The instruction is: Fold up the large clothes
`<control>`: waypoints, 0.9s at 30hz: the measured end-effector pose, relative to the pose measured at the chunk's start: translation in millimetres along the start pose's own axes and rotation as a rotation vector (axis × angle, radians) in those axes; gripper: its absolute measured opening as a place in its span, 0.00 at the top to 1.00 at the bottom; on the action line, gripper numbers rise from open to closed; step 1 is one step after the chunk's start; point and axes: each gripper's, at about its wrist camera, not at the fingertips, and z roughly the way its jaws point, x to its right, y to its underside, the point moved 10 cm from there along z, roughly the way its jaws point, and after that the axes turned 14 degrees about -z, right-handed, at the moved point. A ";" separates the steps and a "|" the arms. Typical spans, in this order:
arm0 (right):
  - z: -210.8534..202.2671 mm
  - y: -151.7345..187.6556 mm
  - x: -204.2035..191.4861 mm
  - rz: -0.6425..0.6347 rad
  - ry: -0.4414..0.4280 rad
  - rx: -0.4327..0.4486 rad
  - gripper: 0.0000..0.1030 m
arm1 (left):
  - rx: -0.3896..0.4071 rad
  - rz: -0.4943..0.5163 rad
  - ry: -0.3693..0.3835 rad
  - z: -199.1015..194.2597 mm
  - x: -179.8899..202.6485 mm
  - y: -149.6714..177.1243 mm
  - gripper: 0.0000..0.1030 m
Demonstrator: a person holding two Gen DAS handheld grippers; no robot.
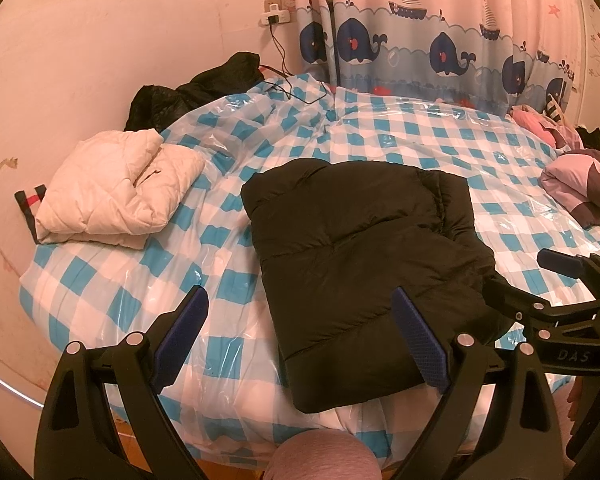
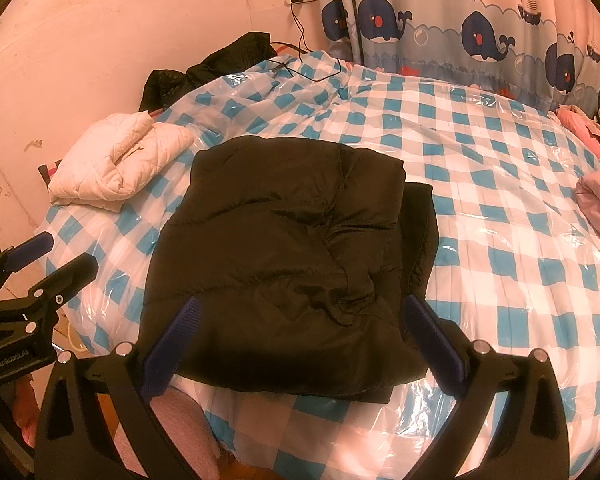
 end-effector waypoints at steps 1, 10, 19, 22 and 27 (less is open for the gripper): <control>0.9 0.2 -0.6 0.001 0.001 0.000 0.05 | 0.000 0.000 0.001 0.2 -0.1 0.3 0.14; 0.5 0.6 -0.1 0.001 0.000 -0.002 0.05 | -0.002 0.000 0.001 0.6 -1.1 -0.4 0.13; -0.3 0.4 0.0 -0.001 0.002 0.001 0.05 | 0.000 0.000 0.000 0.8 -1.8 -0.5 0.13; 0.0 0.5 0.5 0.000 0.002 0.001 0.05 | -0.003 -0.001 0.000 0.6 -2.0 0.1 0.12; 1.1 0.5 0.6 -0.001 0.001 0.000 0.05 | -0.001 -0.001 -0.001 0.6 -2.4 -0.3 0.12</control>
